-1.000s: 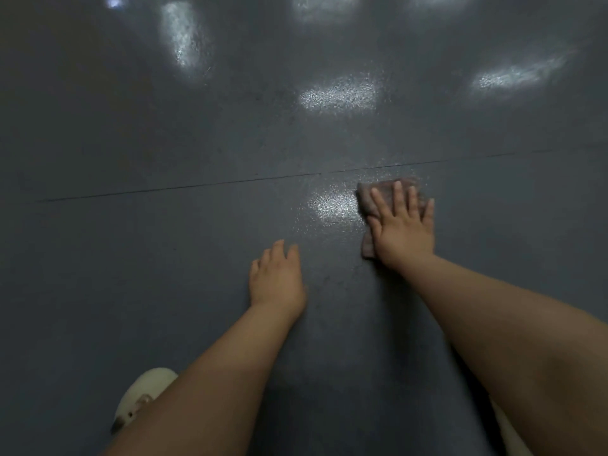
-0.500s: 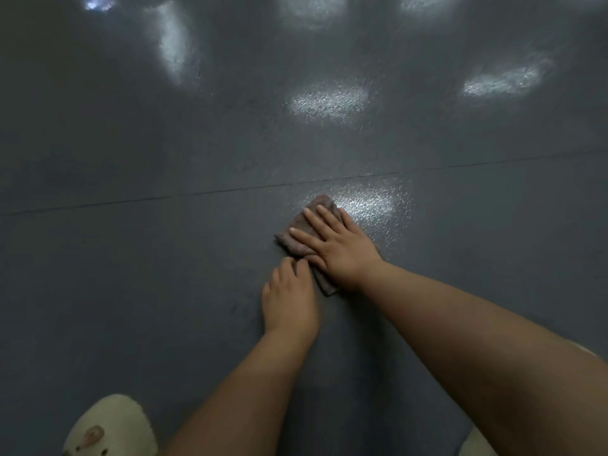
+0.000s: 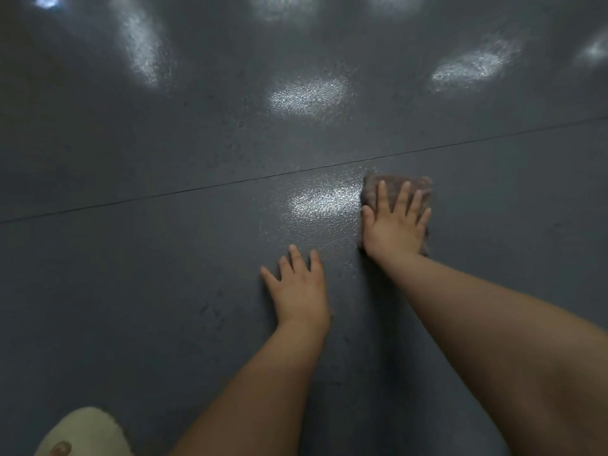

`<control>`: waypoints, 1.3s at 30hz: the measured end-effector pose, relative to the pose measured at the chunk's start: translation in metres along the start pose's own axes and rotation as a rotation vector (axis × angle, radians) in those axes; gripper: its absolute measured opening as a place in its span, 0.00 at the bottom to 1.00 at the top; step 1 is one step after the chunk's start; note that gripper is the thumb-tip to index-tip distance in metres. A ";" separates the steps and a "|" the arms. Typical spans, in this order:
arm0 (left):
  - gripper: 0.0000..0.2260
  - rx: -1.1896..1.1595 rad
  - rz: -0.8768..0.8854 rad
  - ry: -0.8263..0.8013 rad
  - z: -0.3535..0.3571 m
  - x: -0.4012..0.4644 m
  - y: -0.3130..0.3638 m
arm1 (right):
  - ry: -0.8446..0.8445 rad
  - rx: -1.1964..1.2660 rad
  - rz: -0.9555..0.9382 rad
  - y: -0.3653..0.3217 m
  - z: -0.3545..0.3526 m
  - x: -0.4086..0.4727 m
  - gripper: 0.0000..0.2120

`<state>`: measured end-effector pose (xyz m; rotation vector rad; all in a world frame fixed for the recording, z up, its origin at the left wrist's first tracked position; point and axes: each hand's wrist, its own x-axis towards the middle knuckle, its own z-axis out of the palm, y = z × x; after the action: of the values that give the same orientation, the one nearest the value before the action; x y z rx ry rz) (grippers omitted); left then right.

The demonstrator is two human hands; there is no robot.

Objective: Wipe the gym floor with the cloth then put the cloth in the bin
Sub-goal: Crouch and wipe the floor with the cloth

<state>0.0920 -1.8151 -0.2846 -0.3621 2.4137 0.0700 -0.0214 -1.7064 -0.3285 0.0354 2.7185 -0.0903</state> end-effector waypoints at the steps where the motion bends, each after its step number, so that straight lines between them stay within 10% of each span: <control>1: 0.45 0.004 -0.005 -0.004 0.000 0.000 0.001 | 0.015 -0.004 -0.051 -0.007 0.004 -0.005 0.27; 12: 0.41 0.061 -0.063 -0.071 -0.004 0.006 0.010 | -0.019 -0.268 -0.791 -0.041 -0.003 0.010 0.26; 27: 0.34 0.048 -0.149 -0.093 -0.009 0.010 0.026 | 0.068 -0.038 -0.159 0.048 -0.025 0.060 0.26; 39: 0.30 0.097 -0.242 -0.157 -0.016 0.012 0.041 | 0.025 -0.223 -0.775 0.083 -0.022 0.043 0.30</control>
<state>0.0613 -1.7807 -0.2821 -0.5789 2.1925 -0.1221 -0.0666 -1.6215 -0.3313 -1.0781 2.5854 -0.0069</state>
